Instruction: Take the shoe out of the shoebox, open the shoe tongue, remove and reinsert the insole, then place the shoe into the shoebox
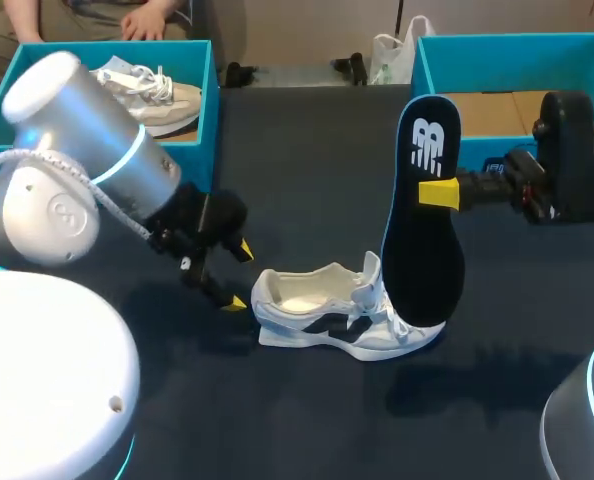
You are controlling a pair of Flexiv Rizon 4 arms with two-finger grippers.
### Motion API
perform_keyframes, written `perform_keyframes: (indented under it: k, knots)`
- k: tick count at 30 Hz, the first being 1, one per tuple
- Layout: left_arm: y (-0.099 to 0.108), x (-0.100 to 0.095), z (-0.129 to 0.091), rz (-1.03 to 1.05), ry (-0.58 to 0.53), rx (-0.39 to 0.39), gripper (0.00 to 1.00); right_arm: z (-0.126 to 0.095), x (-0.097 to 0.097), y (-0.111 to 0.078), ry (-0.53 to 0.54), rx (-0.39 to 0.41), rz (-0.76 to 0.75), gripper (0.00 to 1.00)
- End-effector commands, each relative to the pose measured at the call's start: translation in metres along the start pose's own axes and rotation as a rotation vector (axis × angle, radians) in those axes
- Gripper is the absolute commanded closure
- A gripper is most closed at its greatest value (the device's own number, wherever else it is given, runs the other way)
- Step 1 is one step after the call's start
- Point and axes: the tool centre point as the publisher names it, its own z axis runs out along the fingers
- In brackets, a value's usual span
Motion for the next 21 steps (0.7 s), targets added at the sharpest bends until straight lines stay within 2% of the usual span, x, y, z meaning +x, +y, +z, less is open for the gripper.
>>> perform_keyframes:
  k: [1, 8, 14, 21]
  knots:
    - [-0.007, -0.002, -0.007, -0.002, 0.005, -0.227, 0.0, 0.001, 0.001, -0.001, -0.003, 0.002, 0.001, 1.0]
    - [-0.013, 0.0, -0.005, 0.011, -0.038, -0.295, 0.0, 0.001, 0.001, -0.001, -0.003, 0.002, 0.001, 1.0]
    - [-0.017, 0.002, 0.001, 0.007, -0.014, -0.366, 0.0, 0.001, 0.001, -0.001, -0.003, 0.002, 0.001, 1.0]
    - [-0.018, 0.004, 0.006, 0.002, -0.005, -0.39, 0.0, 0.001, 0.001, -0.001, -0.003, 0.002, 0.001, 1.0]
